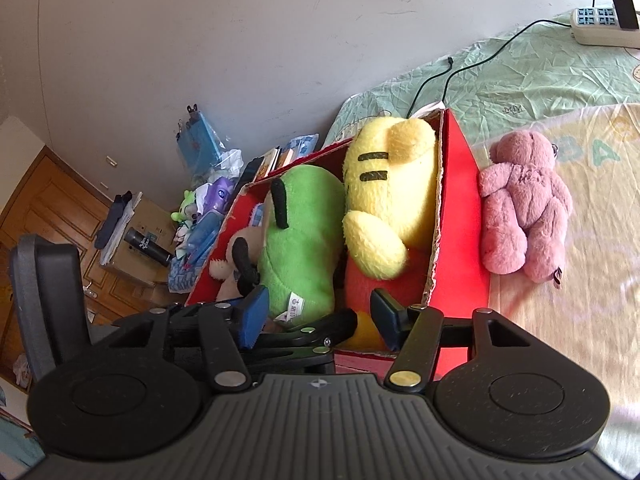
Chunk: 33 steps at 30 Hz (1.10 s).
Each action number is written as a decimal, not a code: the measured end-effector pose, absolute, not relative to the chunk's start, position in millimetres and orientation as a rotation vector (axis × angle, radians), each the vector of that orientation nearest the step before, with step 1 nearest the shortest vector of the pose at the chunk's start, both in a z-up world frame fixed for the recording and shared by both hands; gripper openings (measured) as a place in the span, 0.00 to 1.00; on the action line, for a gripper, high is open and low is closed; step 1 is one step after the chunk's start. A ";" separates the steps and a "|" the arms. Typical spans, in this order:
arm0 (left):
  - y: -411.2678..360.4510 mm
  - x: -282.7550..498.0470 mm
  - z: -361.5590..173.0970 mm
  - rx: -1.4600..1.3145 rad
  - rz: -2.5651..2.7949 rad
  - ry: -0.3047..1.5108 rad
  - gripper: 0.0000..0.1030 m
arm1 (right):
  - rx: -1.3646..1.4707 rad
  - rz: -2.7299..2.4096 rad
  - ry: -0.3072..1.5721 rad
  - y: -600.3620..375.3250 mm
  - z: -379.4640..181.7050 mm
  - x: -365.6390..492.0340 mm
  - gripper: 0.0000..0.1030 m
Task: Organize objects
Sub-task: 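Open the right gripper and withdraw it from the box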
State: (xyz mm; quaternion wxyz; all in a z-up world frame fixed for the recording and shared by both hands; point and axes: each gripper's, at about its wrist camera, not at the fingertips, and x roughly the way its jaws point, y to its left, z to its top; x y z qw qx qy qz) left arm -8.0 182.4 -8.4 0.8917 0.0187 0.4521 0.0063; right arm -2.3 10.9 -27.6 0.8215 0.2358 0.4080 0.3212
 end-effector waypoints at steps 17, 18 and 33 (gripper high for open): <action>182.8 -53.7 15.5 -0.029 0.167 0.918 1.00 | 0.414 0.773 0.818 -6.3 -14.5 -20.6 0.58; 182.0 -55.7 14.7 -0.036 0.172 0.921 1.00 | 0.408 0.778 0.815 -7.5 -14.0 -21.5 0.58; 131.1 -74.3 -17.1 -0.031 0.175 0.999 1.00 | 0.350 0.829 0.852 -37.2 -24.5 -33.4 0.58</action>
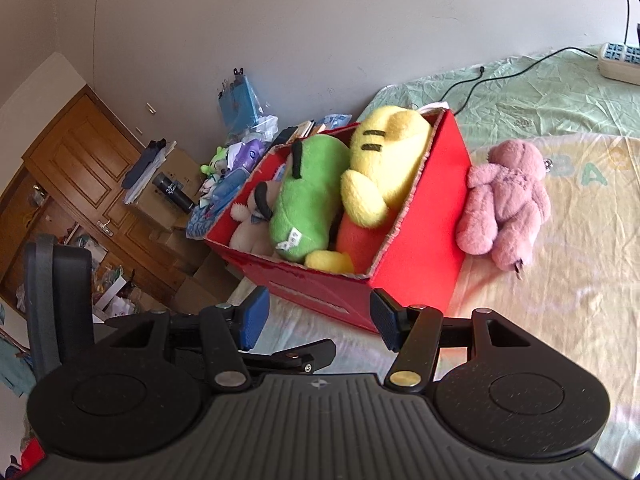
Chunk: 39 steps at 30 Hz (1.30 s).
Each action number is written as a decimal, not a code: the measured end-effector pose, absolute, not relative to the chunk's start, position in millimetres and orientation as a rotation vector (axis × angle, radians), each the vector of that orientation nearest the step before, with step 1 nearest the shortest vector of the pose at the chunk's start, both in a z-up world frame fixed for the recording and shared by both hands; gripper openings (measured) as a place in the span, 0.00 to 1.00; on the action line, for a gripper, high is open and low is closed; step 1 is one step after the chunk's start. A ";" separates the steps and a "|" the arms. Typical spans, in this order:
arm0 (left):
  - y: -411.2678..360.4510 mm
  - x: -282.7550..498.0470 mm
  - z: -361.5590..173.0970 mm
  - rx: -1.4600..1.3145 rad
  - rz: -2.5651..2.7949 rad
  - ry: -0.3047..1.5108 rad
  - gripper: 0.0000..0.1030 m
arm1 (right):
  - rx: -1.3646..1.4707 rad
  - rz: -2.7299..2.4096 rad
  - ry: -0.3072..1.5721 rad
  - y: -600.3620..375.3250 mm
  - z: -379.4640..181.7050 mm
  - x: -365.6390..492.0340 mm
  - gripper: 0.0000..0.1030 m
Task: Organize objects
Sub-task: 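Open the right gripper and withdraw it from the box, then move the right gripper to the pink teddy bear on the bed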
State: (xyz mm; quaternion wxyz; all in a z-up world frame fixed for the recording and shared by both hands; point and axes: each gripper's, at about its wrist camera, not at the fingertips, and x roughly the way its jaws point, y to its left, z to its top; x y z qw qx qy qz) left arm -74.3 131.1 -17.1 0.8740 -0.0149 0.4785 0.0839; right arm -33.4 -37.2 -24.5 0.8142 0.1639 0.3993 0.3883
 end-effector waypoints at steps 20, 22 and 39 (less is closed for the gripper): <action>45.6 -62.6 -72.0 0.039 -0.004 1.083 1.00 | 0.449 0.637 0.986 -111.1 -80.2 -16.8 0.51; 40.6 -60.7 -77.4 0.046 -0.020 1.082 1.00 | 0.447 0.617 0.984 -114.9 -84.1 -11.6 0.51; 29.7 -52.4 -112.3 0.087 -0.119 1.004 0.99 | 0.137 0.600 0.904 -58.7 -104.7 49.5 0.44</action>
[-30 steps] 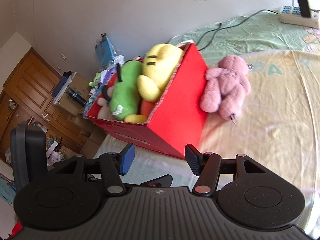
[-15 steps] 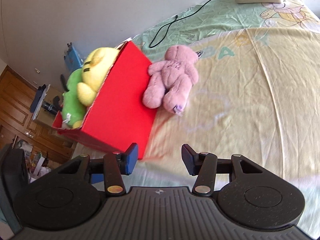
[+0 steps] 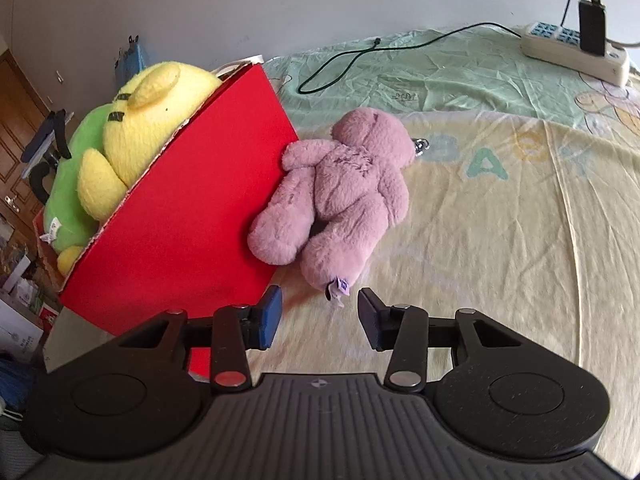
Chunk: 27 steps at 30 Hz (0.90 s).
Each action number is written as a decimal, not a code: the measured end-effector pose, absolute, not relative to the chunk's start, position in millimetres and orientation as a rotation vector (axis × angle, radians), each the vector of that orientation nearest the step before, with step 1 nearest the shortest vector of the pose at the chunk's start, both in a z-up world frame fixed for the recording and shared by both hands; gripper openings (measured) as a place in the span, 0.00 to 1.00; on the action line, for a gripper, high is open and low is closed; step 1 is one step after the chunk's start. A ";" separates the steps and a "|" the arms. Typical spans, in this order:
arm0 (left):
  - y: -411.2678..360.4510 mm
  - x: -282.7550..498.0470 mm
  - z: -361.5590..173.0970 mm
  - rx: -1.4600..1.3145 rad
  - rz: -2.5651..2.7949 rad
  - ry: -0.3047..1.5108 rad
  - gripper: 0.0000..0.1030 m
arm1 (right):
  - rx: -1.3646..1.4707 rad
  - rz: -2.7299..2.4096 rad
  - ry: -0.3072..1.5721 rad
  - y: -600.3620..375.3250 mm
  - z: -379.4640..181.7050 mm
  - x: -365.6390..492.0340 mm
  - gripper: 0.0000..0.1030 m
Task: Organize objects
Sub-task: 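Move the right gripper to the pink teddy bear on the bed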
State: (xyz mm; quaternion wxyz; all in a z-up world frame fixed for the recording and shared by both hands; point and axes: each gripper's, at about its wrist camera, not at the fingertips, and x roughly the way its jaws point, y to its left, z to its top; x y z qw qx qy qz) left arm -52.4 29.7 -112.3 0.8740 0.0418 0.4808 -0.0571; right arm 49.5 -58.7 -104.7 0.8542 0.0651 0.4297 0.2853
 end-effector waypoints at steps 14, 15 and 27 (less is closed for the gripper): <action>50.6 -45.7 -112.7 0.013 -0.130 1.009 0.99 | 0.162 0.519 0.914 -48.4 -117.7 73.0 0.31; 50.3 -45.3 -111.7 0.007 -0.138 1.007 0.99 | 0.166 0.512 0.914 -52.0 -116.5 70.9 0.31; 37.0 -54.8 -100.9 -0.026 -0.289 0.993 0.99 | 0.212 0.486 0.995 -124.6 -110.0 13.2 0.30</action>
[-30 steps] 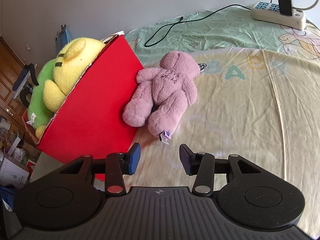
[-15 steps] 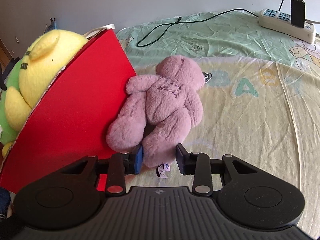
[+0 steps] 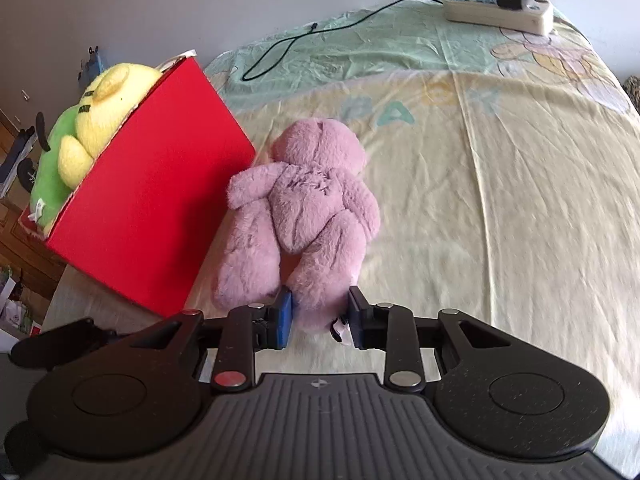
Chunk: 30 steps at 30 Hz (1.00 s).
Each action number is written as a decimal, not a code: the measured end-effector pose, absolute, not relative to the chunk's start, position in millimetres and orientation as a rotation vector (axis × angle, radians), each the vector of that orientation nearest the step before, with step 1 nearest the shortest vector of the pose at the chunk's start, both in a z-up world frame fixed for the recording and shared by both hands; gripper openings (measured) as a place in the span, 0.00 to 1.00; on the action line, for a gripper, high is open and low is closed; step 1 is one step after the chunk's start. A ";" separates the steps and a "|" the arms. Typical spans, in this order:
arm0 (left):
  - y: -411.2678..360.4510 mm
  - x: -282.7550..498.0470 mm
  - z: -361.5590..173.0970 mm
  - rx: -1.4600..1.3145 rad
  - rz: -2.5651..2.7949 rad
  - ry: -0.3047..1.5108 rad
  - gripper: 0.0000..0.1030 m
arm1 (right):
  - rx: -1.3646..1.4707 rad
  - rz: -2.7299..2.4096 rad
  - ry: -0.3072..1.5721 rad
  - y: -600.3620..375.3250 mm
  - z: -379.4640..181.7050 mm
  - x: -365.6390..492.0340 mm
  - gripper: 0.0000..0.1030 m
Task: Organize objects
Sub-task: 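Move the right gripper to the pink teddy bear on the bed, then close the right gripper on the pink teddy's body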
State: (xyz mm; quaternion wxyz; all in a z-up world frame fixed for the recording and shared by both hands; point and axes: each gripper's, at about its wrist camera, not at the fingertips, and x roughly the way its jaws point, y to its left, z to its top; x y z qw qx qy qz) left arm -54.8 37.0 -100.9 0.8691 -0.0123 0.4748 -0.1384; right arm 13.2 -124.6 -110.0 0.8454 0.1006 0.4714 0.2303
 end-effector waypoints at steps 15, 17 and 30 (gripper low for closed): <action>-2.6 -25.0 -86.3 -0.038 -0.412 0.934 0.98 | 0.638 0.512 1.055 -202.9 -122.8 2.4 0.34; -2.4 -16.8 -92.5 -0.037 -0.391 0.952 0.95 | 0.658 0.512 1.048 -201.7 -126.7 10.3 0.34; 0.4 16.2 -110.2 -0.087 -0.373 1.006 0.83 | 0.642 0.626 1.072 -177.3 -142.5 44.0 0.34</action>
